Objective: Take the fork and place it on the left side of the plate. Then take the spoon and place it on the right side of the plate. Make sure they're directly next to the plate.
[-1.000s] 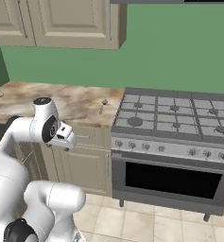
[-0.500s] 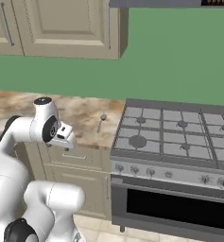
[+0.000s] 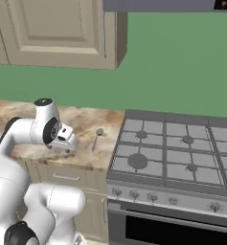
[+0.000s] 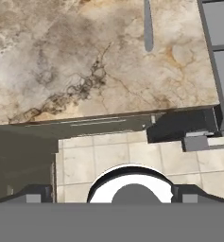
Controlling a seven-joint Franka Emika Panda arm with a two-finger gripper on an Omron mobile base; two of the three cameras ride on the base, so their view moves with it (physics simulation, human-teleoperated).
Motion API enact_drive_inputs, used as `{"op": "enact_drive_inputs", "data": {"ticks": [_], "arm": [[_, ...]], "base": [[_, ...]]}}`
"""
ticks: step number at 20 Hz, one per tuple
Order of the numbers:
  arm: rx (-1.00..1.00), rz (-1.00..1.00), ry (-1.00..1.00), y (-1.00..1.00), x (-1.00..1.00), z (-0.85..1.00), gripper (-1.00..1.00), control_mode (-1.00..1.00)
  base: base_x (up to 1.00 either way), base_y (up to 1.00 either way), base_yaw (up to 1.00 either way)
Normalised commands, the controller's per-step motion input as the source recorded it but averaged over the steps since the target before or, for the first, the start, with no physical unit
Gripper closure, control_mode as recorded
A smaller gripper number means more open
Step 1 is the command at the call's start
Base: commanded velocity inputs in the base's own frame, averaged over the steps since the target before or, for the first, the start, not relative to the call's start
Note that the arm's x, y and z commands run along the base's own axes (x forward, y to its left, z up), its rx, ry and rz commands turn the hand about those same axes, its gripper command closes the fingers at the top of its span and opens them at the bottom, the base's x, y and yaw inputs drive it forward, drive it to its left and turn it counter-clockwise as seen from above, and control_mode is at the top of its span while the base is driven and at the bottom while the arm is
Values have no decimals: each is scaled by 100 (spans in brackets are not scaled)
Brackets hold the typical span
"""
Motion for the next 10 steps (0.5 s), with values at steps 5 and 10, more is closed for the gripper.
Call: {"op": "enact_drive_inputs", "data": {"ticks": [5, 10], "arm": [[0, 0, 0, 0, 0, 0, -100, 100], [0, 0, 0, 0, 0, 0, -100, 100]], "base": [[60, 19, 0], [57, 18, 0]]}}
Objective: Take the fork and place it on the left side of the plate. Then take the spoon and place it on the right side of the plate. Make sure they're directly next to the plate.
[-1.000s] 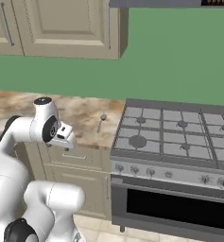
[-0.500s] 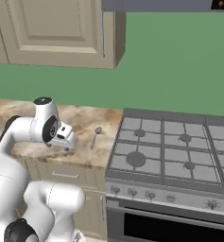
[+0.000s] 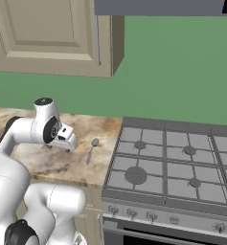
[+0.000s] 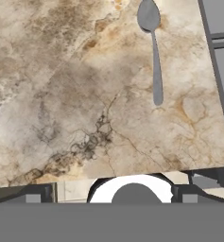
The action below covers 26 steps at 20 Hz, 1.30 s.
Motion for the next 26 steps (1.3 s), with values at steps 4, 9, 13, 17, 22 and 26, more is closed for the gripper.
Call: {"op": "enact_drive_inputs", "data": {"ticks": [4, 9, 13, 17, 22, 26], "arm": [[0, 0, 0, 0, 0, 0, -100, 100], [0, 0, 0, 0, 0, 0, -100, 100], [0, 0, 0, 0, 0, 0, -100, 100], [0, 0, 0, 0, 0, 0, -100, 100], [0, 0, 0, 0, 0, 0, -100, -100], [0, 0, 0, 0, 0, 0, -100, -100]], "base": [[6, 1, 0], [0, 0, 0], [0, 0, 0], [0, 0, 0], [0, 0, 0], [0, 0, 0]]}}
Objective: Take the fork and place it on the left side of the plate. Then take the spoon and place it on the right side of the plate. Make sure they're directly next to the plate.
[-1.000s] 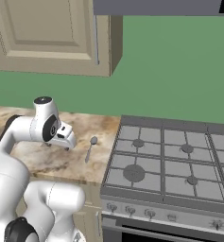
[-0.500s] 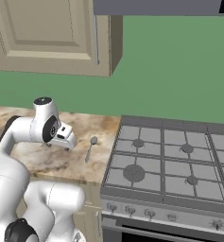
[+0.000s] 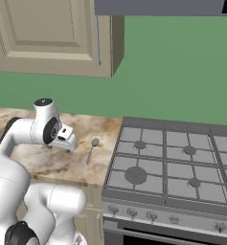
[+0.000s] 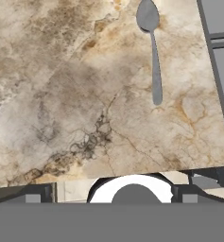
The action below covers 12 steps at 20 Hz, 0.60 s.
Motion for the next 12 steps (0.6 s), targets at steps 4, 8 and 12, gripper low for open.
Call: {"op": "enact_drive_inputs", "data": {"ticks": [4, 8, 12], "arm": [[1, 0, -3, 0, -7, 0, -100, -100], [0, 3, -1, -20, 9, -10, -100, -100], [-1, 7, -1, -44, 35, -12, -100, -100]], "base": [[0, 0, 0], [0, 0, 0], [0, 0, 0]]}}
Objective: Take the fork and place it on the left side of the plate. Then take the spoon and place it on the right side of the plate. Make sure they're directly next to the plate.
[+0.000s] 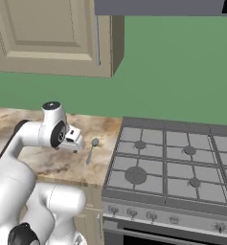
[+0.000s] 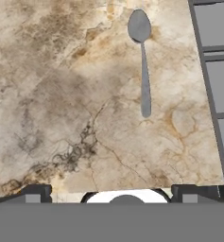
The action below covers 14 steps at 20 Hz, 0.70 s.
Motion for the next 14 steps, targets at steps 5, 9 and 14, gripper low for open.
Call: {"op": "enact_drive_inputs", "data": {"ticks": [5, 9, 14], "arm": [[-6, 4, 1, -45, 40, -13, -100, -100], [-4, 2, 10, -36, 53, -24, -100, -100], [-1, 0, 5, -27, 55, -24, -100, -100]], "base": [[0, 0, 0], [0, 0, 0], [0, 0, 0]]}}
